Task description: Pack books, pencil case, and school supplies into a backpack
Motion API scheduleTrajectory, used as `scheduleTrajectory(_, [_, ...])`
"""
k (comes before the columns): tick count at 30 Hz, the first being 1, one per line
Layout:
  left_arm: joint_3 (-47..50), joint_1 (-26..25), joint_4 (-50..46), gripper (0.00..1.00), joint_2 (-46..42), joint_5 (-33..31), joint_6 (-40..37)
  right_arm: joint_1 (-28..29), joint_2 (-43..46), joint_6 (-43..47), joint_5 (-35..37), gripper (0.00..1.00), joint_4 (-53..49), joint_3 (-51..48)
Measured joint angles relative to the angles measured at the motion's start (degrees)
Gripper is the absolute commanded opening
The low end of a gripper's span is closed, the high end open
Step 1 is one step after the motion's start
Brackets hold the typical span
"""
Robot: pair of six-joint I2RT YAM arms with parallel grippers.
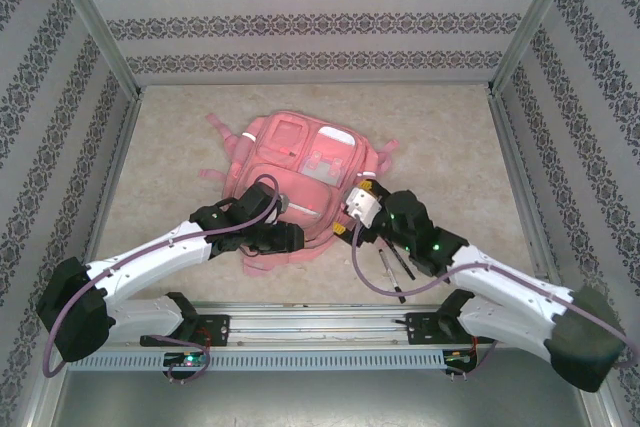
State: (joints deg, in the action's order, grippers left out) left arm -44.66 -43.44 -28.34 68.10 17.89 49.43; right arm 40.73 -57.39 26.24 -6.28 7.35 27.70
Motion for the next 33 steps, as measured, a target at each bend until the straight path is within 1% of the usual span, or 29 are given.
scheduleTrajectory(2, [0.09, 0.00, -0.02, 0.50, -0.26, -1.79, 2.73, -2.78, -5.99, 9.84, -5.77, 0.85, -1.70, 2.05])
scheduleTrajectory(5, [0.13, 0.04, 0.02, 0.50, -0.76, -2.82, 5.68, -3.08, -15.08, 20.74, -11.41, 0.78, -4.24, 6.95])
scheduleTrajectory(7, [0.31, 0.13, 0.04, 0.50, -0.83, -3.13, 7.02, -2.47, -20.33, 25.59, -13.22, 0.70, -4.85, 10.47])
scheduleTrajectory(10, [0.83, 0.74, 0.02, 0.50, -0.83, -3.19, 8.37, -1.25, -26.56, 31.01, -13.92, 0.61, -5.14, 15.26])
scheduleTrajectory(11, [0.96, 0.94, 0.00, 0.50, -0.83, -3.23, 8.70, -0.85, -28.30, 32.54, -13.94, 0.59, -5.03, 16.55])
scheduleTrajectory(16, [1.84, 2.58, 0.02, 0.50, -1.92, -3.23, 10.01, 0.02, -33.55, 38.18, -13.49, 0.62, -5.01, 18.56])
scheduleTrajectory(21, [2.29, 3.08, 0.31, 0.50, -2.05, -3.10, 10.73, 0.04, -35.76, 39.56, -13.49, 0.63, -4.79, 18.67])
scheduleTrajectory(22, [2.36, 3.08, 0.48, 0.50, -2.03, -3.10, 10.86, 0.07, -36.02, 39.56, -13.51, 0.60, -4.76, 18.84])
scheduleTrajectory(23, [2.45, 3.08, 0.63, 0.50, -2.03, -3.13, 10.97, 0.04, -36.26, 39.32, -13.53, 0.53, -4.81, 19.08])
scheduleTrajectory(27, [2.56, 3.08, 1.36, 0.51, -1.07, -2.89, 11.10, 0.70, -37.09, 37.05, -13.55, 0.17, -3.82, 19.50])
scheduleTrajectory(29, [2.56, 3.08, 2.08, 0.52, 0.17, -2.49, 11.10, 0.79, -37.16, 35.63, -14.16, 0.03, -2.73, 19.50])
scheduleTrajectory(30, [2.54, 3.08, 2.32, 0.52, 0.90, -2.27, 11.08, 0.76, -37.05, 34.88, -14.80, 0.00, -1.77, 19.50])
scheduleTrajectory(33, [1.81, 3.08, 2.40, 0.53, 3.13, -2.14, 11.06, 0.59, -36.65, 32.50, -16.50, 0.00, -0.42, 19.50])
